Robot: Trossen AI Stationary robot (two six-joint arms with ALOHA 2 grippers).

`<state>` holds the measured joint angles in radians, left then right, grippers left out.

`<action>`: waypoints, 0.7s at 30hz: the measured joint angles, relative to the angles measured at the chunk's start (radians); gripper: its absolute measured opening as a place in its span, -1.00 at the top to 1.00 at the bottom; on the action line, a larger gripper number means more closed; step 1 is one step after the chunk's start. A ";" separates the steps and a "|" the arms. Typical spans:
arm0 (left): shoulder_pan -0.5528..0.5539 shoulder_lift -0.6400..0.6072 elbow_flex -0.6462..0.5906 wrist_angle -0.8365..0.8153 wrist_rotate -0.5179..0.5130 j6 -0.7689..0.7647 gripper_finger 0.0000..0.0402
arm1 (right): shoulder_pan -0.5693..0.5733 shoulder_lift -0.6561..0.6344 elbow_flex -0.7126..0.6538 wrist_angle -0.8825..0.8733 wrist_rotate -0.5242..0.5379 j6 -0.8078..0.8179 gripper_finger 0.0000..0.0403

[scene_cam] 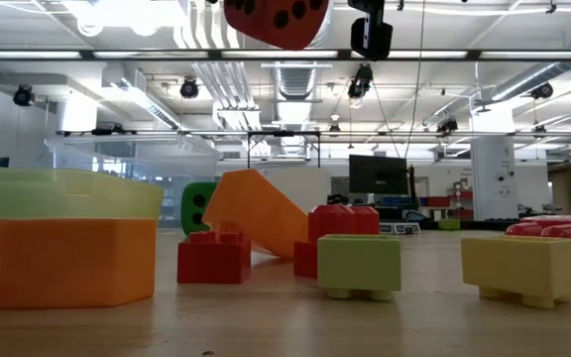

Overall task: Pick & Place Toys
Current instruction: Put the red die into the yellow bin

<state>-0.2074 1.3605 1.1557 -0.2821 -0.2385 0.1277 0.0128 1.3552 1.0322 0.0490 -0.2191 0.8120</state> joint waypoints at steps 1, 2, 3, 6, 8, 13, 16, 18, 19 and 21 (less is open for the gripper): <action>0.000 0.000 0.000 0.000 0.003 0.000 -0.11 | 0.000 0.000 0.004 -0.003 -0.006 0.000 0.95; -0.002 0.000 0.000 0.000 0.003 0.000 -0.03 | 0.000 0.002 0.009 -0.010 -0.019 0.000 0.95; -0.003 0.000 0.000 0.004 0.004 -0.001 -0.01 | 0.000 0.004 0.012 -0.011 -0.028 0.000 0.95; -0.004 -0.002 0.000 0.006 0.033 -0.010 -0.01 | 0.000 0.007 0.017 -0.014 -0.044 0.000 0.95; -0.004 -0.002 0.000 0.008 0.052 -0.054 -0.01 | 0.001 0.007 0.017 -0.016 -0.051 0.004 0.94; -0.003 -0.007 0.000 0.008 0.058 -0.147 -0.01 | 0.001 0.008 0.018 -0.015 -0.048 0.018 0.75; -0.003 -0.012 0.000 0.006 0.059 -0.160 -0.01 | 0.001 0.009 0.023 0.002 -0.048 0.028 0.54; -0.003 -0.020 0.000 0.000 0.059 -0.169 -0.01 | 0.001 0.009 0.023 0.024 -0.048 0.034 0.37; -0.003 -0.023 0.000 -0.002 0.058 -0.179 -0.01 | 0.001 0.009 0.023 0.029 -0.048 0.037 0.29; -0.002 -0.033 0.000 -0.009 0.059 -0.194 -0.01 | 0.000 0.008 0.023 0.031 -0.046 0.036 0.11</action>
<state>-0.2096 1.3271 1.1557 -0.2911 -0.1795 -0.0666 0.0132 1.3632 1.0554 0.0803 -0.2647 0.8482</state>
